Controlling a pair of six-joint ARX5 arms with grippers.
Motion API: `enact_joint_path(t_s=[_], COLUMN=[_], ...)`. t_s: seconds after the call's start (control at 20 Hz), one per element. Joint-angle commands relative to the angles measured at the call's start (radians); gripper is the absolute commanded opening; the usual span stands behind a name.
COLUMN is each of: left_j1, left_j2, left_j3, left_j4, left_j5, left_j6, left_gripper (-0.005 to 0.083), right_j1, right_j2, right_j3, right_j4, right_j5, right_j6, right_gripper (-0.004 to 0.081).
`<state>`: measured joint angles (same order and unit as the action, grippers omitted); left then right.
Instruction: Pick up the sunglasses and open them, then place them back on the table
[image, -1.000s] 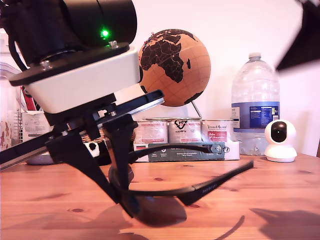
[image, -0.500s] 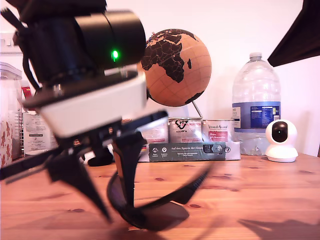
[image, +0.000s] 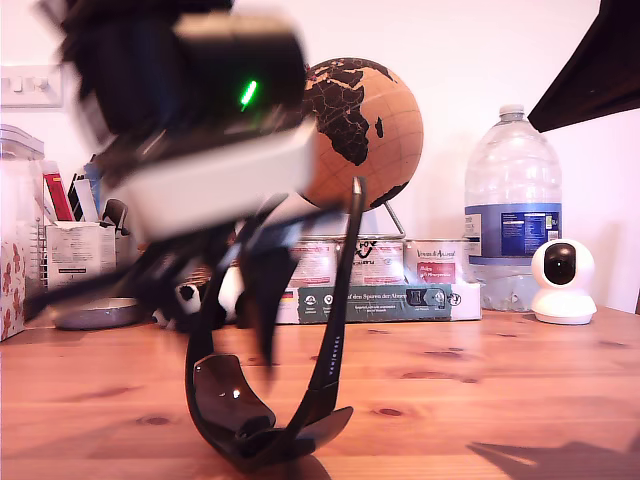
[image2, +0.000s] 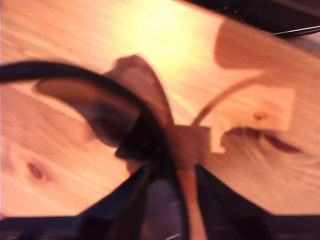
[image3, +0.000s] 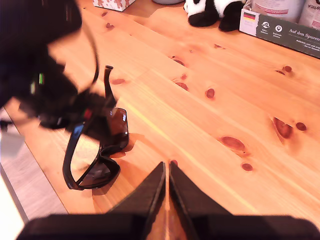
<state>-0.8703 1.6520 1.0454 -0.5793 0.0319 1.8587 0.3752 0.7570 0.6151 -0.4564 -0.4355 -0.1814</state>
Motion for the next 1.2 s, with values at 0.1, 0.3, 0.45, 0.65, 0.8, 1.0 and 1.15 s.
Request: enact_joint_path(t_s=[0.1, 0.3, 0.45, 0.65, 0.8, 1.0, 1.15], left_j1=[0.005, 0.005, -0.002, -0.006, -0.01, -0.024, -0.038], left_j2=[0.01, 0.008, 0.002, -0.01, -0.017, -0.06, -0.132], left_j3=[0.018, 0.024, 0.041, 0.064, 0.064, 0.064, 0.064], left_j4=[-0.051, -0.057, -0.058, -0.084, -0.115, -0.132, -0.132], left_j5=[0.0, -0.08, -0.104, -0.104, -0.116, -0.167, -0.172], left_j6=[-0.03, -0.034, -0.085, -0.108, -0.114, -0.298, -0.507], left_gripper=[0.0092, 0.014, 0.0141, 0.0147, 0.0142, -0.0027, -0.0023], right_j1=[0.011, 0.031, 0.039, 0.039, 0.039, 0.039, 0.039], right_j2=[0.004, 0.004, 0.004, 0.004, 0.004, 0.003, 0.004], right_j3=[0.006, 0.006, 0.006, 0.006, 0.006, 0.006, 0.006], right_j4=[0.002, 0.001, 0.001, 0.003, 0.003, 0.021, 0.048], right_j5=[-0.008, -0.007, -0.007, -0.007, -0.007, 0.026, 0.031], right_j6=[0.002, 0.002, 0.002, 0.003, 0.019, 0.055, 0.073], right_gripper=[-0.0011, -0.0011, -0.0011, -0.0011, -0.0011, -0.0011, -0.0011])
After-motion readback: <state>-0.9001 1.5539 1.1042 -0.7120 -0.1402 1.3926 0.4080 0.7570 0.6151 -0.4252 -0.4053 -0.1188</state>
